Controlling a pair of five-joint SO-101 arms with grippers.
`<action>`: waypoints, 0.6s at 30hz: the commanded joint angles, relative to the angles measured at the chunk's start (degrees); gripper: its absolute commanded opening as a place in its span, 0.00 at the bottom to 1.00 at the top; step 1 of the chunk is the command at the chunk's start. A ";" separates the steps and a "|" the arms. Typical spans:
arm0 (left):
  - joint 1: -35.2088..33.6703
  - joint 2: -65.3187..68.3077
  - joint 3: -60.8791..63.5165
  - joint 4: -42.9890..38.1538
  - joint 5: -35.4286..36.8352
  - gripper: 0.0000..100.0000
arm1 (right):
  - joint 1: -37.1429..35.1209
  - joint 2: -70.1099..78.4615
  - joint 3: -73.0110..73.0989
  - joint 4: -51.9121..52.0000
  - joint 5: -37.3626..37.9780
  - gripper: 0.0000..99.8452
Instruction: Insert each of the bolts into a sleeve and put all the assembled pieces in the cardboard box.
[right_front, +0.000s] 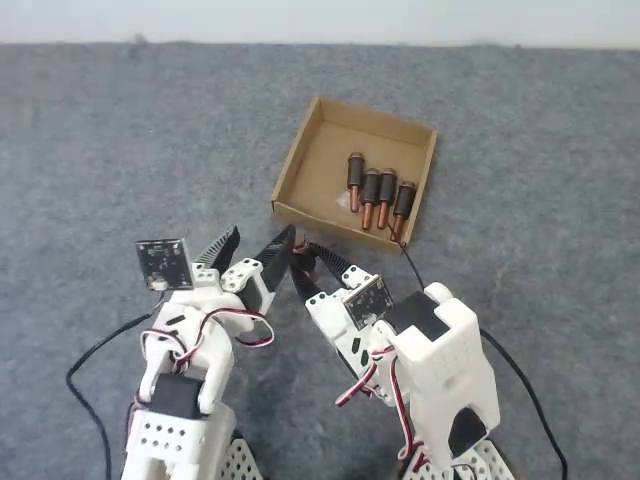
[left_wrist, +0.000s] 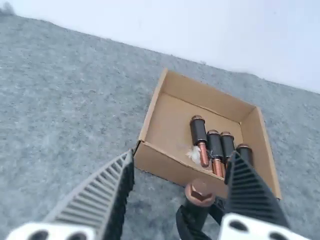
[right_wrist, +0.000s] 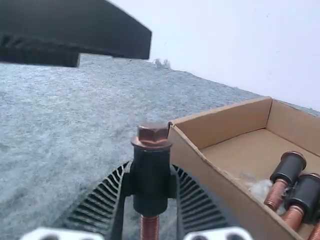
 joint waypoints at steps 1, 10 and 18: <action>-0.97 -2.81 -0.40 2.55 0.88 0.28 | 1.01 -0.75 -0.35 -1.54 0.53 0.01; -5.98 -2.90 -0.13 6.42 1.05 0.20 | 1.01 -0.75 0.88 -1.89 0.70 0.01; -6.33 -2.90 -0.31 9.76 -2.37 0.02 | 2.77 -2.77 1.58 -1.98 0.79 0.01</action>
